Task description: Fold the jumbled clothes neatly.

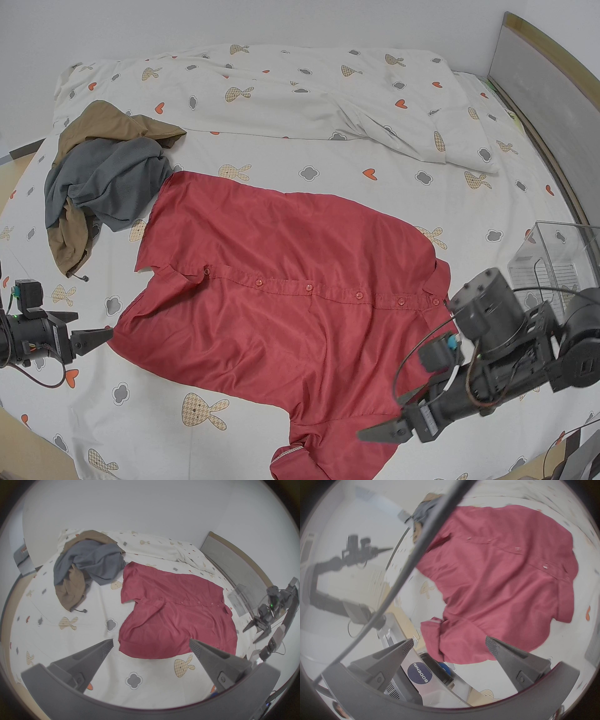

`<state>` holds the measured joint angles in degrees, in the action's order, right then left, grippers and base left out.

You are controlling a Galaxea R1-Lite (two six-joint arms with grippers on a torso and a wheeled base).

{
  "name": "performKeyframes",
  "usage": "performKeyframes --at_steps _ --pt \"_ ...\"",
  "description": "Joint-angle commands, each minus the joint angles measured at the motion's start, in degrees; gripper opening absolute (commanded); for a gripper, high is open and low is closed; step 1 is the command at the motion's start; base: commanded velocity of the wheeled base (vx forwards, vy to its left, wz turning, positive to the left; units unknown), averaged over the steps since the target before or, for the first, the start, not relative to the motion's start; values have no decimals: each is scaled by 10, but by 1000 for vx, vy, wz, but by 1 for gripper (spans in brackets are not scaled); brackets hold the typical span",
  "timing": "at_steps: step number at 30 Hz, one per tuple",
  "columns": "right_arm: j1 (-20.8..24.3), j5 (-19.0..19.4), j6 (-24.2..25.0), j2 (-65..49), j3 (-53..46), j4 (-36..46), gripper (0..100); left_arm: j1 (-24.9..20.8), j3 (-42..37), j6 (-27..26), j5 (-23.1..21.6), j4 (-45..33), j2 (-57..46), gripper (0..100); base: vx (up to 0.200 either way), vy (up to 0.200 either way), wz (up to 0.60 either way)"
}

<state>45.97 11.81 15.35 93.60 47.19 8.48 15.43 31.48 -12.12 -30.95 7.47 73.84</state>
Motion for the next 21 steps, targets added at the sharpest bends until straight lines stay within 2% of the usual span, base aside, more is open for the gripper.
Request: performKeyframes --at_steps 1,3,4,5,6,7,9,13,17,21 --pt "-160 130 1 -83 -59 -8 100 1 2 2 -48 3 125 100 0 0 0" --pt "-190 172 2 -119 -68 -22 100 -8 8 -2 -46 4 159 100 0 0 0" --pt "-190 172 2 -119 -68 -22 100 -8 8 -2 -46 4 159 100 0 0 0" --pt "-205 182 3 -133 -75 -33 100 -29 21 -2 -33 6 185 100 0 0 0" --pt "-222 182 3 -141 -76 -43 100 -44 31 -2 1 15 206 100 0 0 0" --pt "-222 182 3 -141 -76 -43 100 -44 31 -2 1 15 206 100 0 0 0" --pt "-251 183 4 -160 -82 -51 100 -73 42 0 73 58 235 100 0 0 0" --pt "-281 188 3 -171 -84 -53 100 -112 58 2 142 143 273 100 0 0 0" --pt "-282 192 4 -172 -85 -53 100 -121 94 2 147 172 305 100 0 0 0" --pt "-283 193 4 -185 -97 -59 100 -119 132 2 129 172 317 100 0 0 0"
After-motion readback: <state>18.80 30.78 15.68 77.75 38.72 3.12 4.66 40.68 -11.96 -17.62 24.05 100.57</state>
